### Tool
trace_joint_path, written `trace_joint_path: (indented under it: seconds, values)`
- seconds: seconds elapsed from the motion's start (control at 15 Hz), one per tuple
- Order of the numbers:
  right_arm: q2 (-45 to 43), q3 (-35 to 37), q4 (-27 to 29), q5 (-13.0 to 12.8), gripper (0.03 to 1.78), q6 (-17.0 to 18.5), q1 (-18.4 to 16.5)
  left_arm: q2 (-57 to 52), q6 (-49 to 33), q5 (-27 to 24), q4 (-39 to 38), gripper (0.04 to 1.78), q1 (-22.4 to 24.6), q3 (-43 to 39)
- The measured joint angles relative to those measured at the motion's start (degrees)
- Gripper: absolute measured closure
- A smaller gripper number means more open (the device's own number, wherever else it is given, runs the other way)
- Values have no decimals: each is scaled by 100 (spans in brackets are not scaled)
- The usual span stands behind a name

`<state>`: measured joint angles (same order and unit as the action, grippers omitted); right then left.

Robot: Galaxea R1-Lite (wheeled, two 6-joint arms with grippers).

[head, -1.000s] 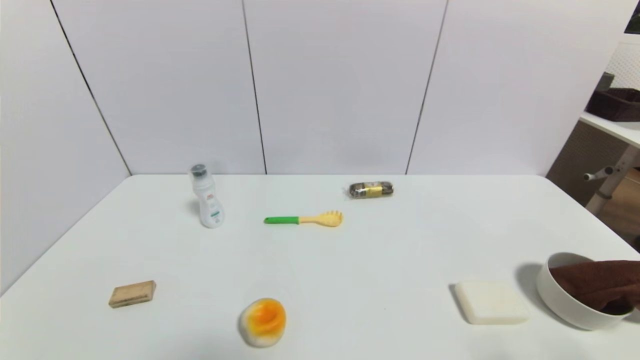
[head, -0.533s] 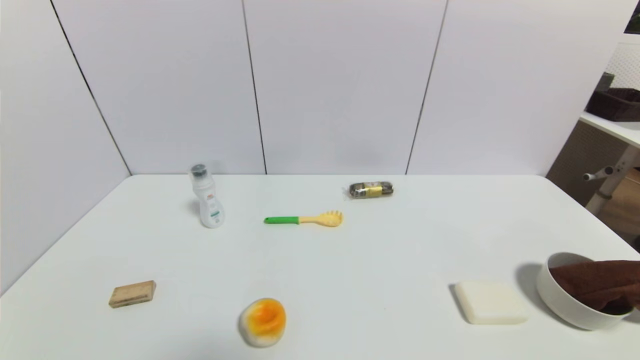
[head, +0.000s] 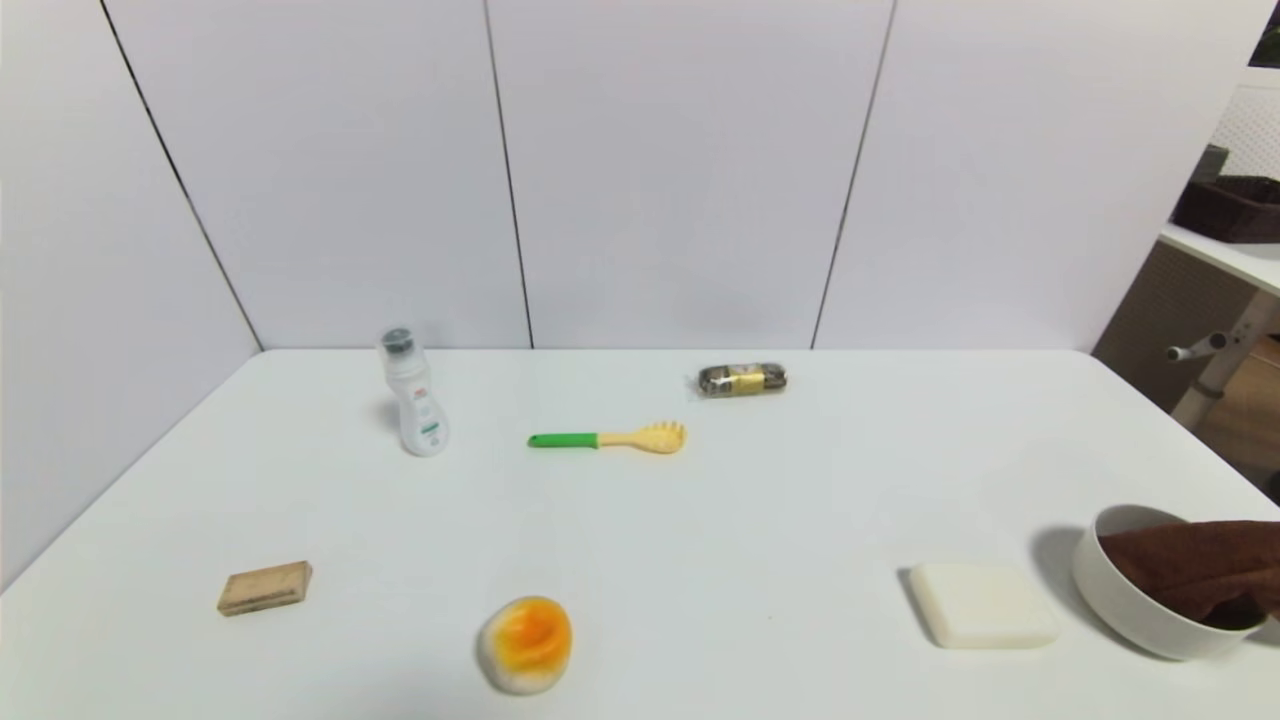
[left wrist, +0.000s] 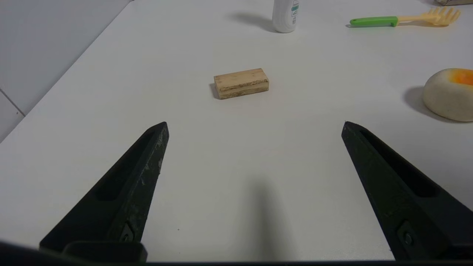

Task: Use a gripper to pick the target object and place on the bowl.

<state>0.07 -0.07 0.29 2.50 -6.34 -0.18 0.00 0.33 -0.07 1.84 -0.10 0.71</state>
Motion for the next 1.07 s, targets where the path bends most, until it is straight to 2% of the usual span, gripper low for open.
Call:
trace_joint_path:
  seconds: [1.07]
  values:
    - [-17,7,15,-13,11,26,0,0,2,2,0,13,0,0]
